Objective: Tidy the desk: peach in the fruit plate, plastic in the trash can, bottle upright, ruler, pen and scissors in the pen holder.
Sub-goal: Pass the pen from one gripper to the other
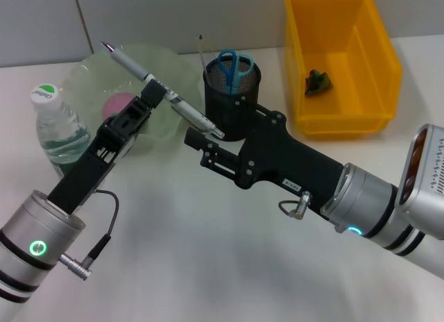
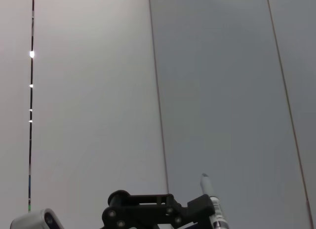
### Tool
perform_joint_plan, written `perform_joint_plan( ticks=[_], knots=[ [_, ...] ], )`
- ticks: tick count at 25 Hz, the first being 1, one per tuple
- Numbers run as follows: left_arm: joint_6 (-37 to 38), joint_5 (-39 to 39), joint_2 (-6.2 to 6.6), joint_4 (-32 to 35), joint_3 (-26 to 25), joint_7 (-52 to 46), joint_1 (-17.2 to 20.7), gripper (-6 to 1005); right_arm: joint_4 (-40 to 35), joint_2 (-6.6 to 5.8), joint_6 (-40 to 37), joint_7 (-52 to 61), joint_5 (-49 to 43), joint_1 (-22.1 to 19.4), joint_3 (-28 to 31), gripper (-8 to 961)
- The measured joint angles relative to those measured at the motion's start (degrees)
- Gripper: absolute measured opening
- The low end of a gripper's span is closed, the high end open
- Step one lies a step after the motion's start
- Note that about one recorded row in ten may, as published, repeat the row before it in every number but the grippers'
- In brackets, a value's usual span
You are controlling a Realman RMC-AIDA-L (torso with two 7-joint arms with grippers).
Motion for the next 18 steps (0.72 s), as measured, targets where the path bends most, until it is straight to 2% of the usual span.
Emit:
perform_joint_plan(
  ticks=[10,15,18],
  knots=[
    [0.00,0.00,0.00,0.11,0.08,0.21,-0.02,131,0.86,0.00,1.53,0.00,0.00,0.29,0.80,597],
    [-0.18,0.00,0.00,0.17,0.08,0.24,-0.12,131,0.85,0.00,1.56,0.00,-0.12,0.40,0.80,367],
    [-0.32,0.00,0.00,0.18,0.08,0.25,-0.17,132,0.90,0.00,1.57,-0.01,-0.16,0.49,0.75,330]
  ],
)
